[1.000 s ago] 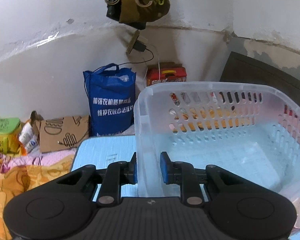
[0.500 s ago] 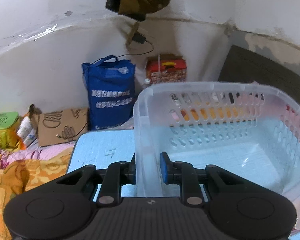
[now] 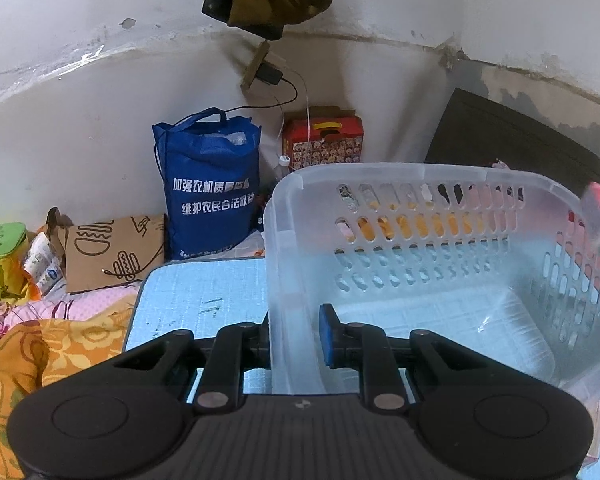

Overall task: Organize objects
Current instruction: 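Carry the tissue pack over the basket and open the right gripper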

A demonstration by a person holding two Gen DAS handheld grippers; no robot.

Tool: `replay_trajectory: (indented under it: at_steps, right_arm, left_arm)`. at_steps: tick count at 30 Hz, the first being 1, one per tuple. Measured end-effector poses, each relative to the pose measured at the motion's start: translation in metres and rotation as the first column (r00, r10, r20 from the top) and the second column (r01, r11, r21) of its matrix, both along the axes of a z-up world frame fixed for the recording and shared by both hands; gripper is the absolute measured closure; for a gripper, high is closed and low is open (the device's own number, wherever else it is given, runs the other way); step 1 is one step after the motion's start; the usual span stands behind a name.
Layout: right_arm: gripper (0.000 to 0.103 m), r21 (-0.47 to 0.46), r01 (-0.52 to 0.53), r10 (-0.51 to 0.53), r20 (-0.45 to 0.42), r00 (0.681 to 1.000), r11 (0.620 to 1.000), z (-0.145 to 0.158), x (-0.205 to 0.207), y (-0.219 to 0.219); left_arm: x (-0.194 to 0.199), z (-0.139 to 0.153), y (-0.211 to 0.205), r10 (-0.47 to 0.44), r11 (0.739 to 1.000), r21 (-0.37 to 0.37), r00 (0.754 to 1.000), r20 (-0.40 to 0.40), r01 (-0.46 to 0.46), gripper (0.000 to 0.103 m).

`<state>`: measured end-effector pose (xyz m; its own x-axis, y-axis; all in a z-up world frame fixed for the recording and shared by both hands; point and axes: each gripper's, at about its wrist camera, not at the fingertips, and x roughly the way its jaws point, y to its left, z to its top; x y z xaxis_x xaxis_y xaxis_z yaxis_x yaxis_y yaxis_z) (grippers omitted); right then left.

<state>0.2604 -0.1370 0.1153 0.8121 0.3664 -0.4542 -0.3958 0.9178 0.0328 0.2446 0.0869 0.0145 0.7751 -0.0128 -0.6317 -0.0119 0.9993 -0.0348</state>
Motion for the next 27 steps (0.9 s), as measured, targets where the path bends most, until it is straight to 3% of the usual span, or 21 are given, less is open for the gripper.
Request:
replay_trajectory:
  at_steps: [13, 17, 18, 27]
  right_arm:
    - [0.017, 0.000, -0.019, 0.019, 0.021, 1.000, 1.000, 0.007, 0.008, 0.009]
    - [0.000, -0.045, -0.002, 0.003, 0.022, 1.000, 0.999, 0.003, 0.010, 0.012]
    - [0.000, -0.047, 0.008, -0.006, 0.038, 0.999, 0.999, 0.003, 0.008, 0.011]
    - [0.000, 0.037, 0.030, -0.032, 0.063, 0.998, 0.999, 0.003, -0.030, -0.029]
  left_arm:
    - [0.001, 0.001, 0.000, -0.001, 1.000, 0.006, 1.000, -0.012, 0.002, 0.079]
    - [0.001, 0.001, 0.000, -0.001, 1.000, 0.010, 1.000, -0.012, 0.001, 0.079]
    - [0.001, 0.001, -0.001, -0.001, 1.000, 0.010, 1.000, -0.012, 0.001, 0.079]
    - [0.000, 0.000, -0.002, -0.005, 1.000, 0.013, 1.000, -0.006, 0.005, 0.078]
